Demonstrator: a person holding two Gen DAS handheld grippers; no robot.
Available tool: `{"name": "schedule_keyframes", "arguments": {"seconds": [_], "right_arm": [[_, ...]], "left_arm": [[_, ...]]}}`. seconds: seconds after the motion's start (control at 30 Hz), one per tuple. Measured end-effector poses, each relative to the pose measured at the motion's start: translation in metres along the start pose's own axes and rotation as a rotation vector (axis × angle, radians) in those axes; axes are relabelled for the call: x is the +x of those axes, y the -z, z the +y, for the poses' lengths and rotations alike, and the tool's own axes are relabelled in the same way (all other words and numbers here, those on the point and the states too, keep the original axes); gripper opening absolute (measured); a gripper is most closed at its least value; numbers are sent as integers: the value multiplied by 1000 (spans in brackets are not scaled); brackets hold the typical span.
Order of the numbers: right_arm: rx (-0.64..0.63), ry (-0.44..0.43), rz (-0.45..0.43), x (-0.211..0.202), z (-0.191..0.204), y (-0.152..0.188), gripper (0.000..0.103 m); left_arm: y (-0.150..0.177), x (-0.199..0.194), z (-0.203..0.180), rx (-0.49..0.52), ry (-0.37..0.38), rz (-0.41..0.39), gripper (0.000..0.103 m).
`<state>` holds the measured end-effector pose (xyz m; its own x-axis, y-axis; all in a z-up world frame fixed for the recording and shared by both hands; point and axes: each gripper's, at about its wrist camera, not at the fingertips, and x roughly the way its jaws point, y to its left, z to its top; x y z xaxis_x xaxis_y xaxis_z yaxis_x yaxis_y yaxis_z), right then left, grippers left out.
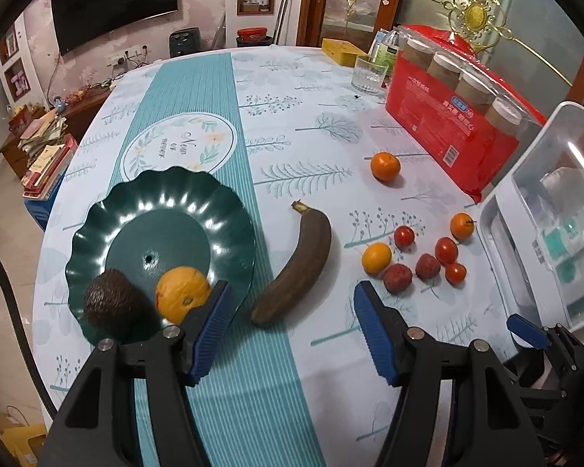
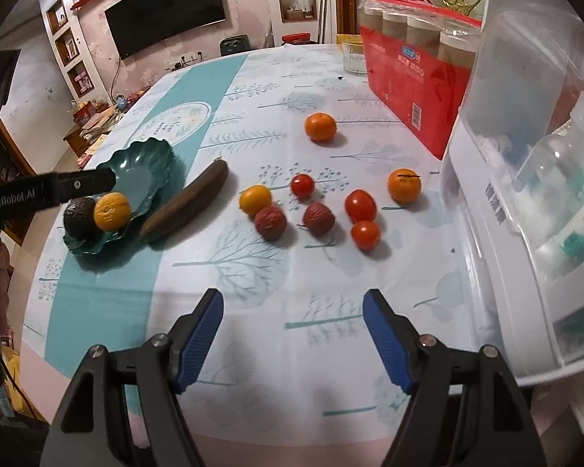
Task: Organize fruits
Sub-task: 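Grasp the brown banana with the left tool while the right tool grasps a red tomato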
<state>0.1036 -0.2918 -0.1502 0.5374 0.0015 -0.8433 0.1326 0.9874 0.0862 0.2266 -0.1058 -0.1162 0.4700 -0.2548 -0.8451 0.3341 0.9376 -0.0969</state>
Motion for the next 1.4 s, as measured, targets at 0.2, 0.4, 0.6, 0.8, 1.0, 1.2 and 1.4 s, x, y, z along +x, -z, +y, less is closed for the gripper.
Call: {"name": "schedule_keyframes", "arguments": {"seconds": [0.2,0.4,0.6,0.8,1.0,1.2,1.4], "right_arm": [[-2,36,-24,14,-18,-5,74],[-4,72,-51,35,-30,-9,74],[-40,142,-66,58,-32,-12,74],[-75,190,-58,81,-33,-16,63],[-86,203,-45,95,-36,-18,52],[-96,199,-46,101,-38,-23,45],[-115,171,-44,104,-36,-24,37]], "left_arm": [[-17,21,-11,23,-24,17,63],[-31,53,-19,40,-50,75,63],[-32,90,-21,27,-76,163,63],[-30,113,-24,36,-62,203,57],[-30,125,-25,38,-35,202,53],[-29,135,-27,57,-40,201,45],[-28,145,-25,47,-51,200,45]]}}
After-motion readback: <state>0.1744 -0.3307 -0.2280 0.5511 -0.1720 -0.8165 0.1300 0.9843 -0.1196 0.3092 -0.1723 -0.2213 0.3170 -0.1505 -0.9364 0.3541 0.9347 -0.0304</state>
